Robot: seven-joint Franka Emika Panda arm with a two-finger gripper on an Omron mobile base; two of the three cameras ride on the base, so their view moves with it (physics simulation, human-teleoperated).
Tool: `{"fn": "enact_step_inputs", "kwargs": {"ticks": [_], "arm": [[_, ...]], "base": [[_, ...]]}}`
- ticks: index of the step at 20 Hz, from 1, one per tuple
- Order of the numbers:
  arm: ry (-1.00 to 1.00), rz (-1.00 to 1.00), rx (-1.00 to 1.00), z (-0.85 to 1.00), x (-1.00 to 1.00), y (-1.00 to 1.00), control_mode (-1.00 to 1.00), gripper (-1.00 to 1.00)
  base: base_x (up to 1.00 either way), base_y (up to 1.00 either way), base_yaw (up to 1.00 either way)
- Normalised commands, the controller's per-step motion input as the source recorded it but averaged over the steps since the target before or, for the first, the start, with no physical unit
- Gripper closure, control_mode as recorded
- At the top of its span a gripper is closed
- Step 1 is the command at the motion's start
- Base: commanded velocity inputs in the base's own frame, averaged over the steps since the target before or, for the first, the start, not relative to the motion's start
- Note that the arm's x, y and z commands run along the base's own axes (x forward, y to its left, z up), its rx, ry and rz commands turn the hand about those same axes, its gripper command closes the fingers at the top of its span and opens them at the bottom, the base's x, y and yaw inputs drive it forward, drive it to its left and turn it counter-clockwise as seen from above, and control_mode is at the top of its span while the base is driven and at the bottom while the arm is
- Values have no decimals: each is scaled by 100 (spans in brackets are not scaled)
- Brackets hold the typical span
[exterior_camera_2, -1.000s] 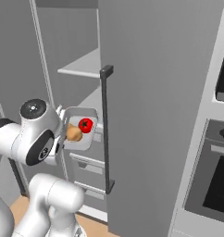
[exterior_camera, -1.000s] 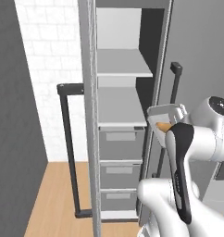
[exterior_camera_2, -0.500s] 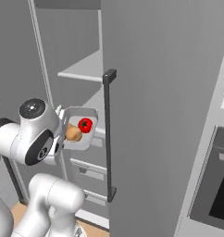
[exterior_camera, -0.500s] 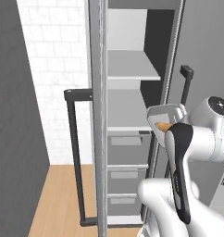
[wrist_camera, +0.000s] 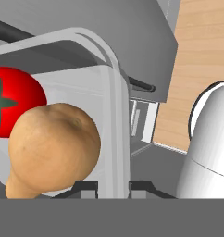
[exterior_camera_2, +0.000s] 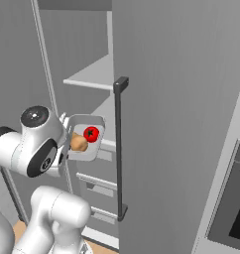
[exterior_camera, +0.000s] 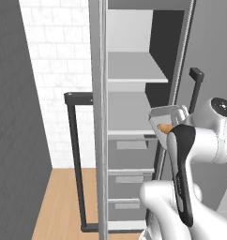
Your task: Take the meat container that has the fish and place it on the second highest rack of the freezer. Then take the vegetable container that has the tomato and squash and place it on the highest rack of the freezer.
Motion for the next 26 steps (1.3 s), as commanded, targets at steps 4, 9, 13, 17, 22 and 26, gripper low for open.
{"fn": "enact_step_inputs", "kwargs": {"ticks": [4,9,13,17,22,26], "arm": [[0,0,0,0,0,0,100,100],[-9,0,-6,8,3,20,-100,100],[-15,0,-2,46,0,14,-100,100],[-1,0,0,70,11,4,-100,100],[0,3,0,75,24,0,-100,100],[0,7,-1,41,40,3,-100,100]], "base": [[20,26,0],[0,0,0],[0,0,0],[0,0,0],[0,0,0],[0,0,0]]}}
